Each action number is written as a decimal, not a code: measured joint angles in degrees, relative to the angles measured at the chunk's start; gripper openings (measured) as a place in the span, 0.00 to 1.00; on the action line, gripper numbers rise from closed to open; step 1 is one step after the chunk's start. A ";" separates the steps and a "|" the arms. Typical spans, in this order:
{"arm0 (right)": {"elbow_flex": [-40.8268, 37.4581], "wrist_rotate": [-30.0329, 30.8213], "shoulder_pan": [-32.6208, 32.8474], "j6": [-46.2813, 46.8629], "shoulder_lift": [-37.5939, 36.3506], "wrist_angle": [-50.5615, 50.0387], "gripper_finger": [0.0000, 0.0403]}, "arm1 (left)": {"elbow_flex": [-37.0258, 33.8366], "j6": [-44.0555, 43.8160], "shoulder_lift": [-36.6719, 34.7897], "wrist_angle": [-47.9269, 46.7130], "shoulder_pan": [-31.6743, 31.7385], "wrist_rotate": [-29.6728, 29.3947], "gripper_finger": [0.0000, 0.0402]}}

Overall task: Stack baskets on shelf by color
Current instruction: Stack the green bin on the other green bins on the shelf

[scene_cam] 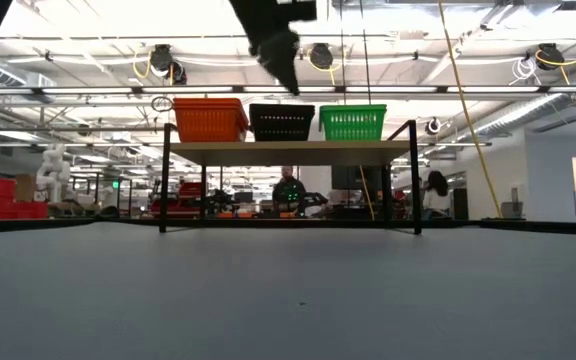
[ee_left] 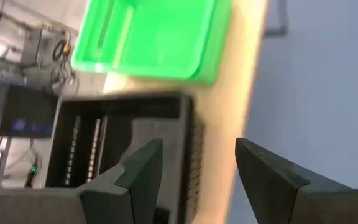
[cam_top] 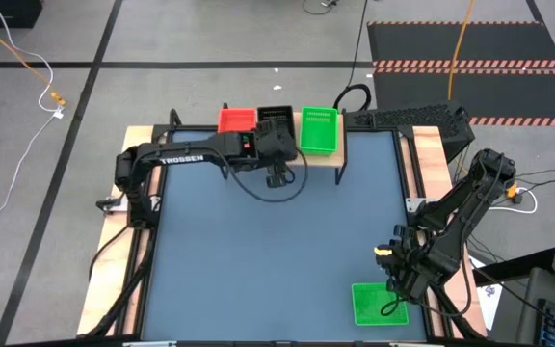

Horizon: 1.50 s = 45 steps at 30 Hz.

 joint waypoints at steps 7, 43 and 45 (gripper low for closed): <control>0.00 0.05 0.00 0.00 0.00 0.02 0.32 | 0.74 -1.14 -0.09 6.26 -4.68 0.83 0.51; -0.02 -1.60 -6.69 -8.59 -0.01 3.29 0.32 | 7.95 5.72 29.85 53.90 -22.73 32.59 0.51; -0.02 -1.74 -6.69 -8.59 -0.01 3.26 0.32 | 11.04 6.15 31.74 52.22 -22.60 35.59 0.51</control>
